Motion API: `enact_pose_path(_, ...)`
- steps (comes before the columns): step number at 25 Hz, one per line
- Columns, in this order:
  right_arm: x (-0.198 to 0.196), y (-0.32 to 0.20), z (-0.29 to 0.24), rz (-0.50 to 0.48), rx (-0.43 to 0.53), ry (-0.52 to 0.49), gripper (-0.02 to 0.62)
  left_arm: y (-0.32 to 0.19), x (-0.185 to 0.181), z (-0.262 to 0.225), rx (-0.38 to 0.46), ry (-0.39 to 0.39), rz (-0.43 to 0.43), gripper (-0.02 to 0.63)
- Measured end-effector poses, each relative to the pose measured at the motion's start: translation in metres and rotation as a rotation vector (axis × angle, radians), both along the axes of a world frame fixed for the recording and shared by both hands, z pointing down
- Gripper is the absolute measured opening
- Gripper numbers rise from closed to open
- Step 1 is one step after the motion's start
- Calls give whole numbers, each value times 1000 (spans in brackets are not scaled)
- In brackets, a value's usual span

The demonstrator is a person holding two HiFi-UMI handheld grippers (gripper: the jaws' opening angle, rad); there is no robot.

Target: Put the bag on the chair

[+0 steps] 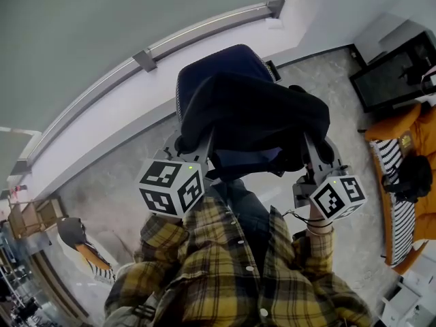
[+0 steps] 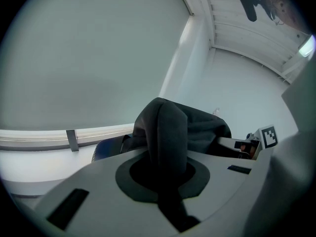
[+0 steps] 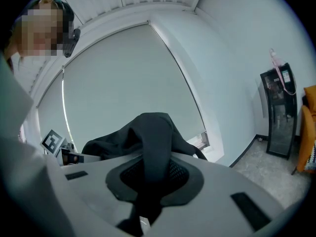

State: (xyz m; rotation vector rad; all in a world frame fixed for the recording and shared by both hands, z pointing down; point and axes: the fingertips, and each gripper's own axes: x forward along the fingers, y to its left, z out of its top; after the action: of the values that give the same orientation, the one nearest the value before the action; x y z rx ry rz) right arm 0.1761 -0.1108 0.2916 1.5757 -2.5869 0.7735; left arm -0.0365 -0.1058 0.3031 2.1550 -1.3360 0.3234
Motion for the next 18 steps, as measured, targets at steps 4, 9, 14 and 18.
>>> enact_pose_path(4,-8,-2,5,2,-8,15,60,-2,-9,6,-8,10,4,37)
enact_pose_path(9,-13,-2,11,5,-23,28,60,-5,-14,15,-24,11,22,37)
enact_pose_path(14,-13,-12,22,0,-42,45,60,-13,-15,28,-48,18,44,38)
enact_pose_path(18,-14,-23,40,-2,-73,68,60,-21,-17,46,-84,22,60,38)
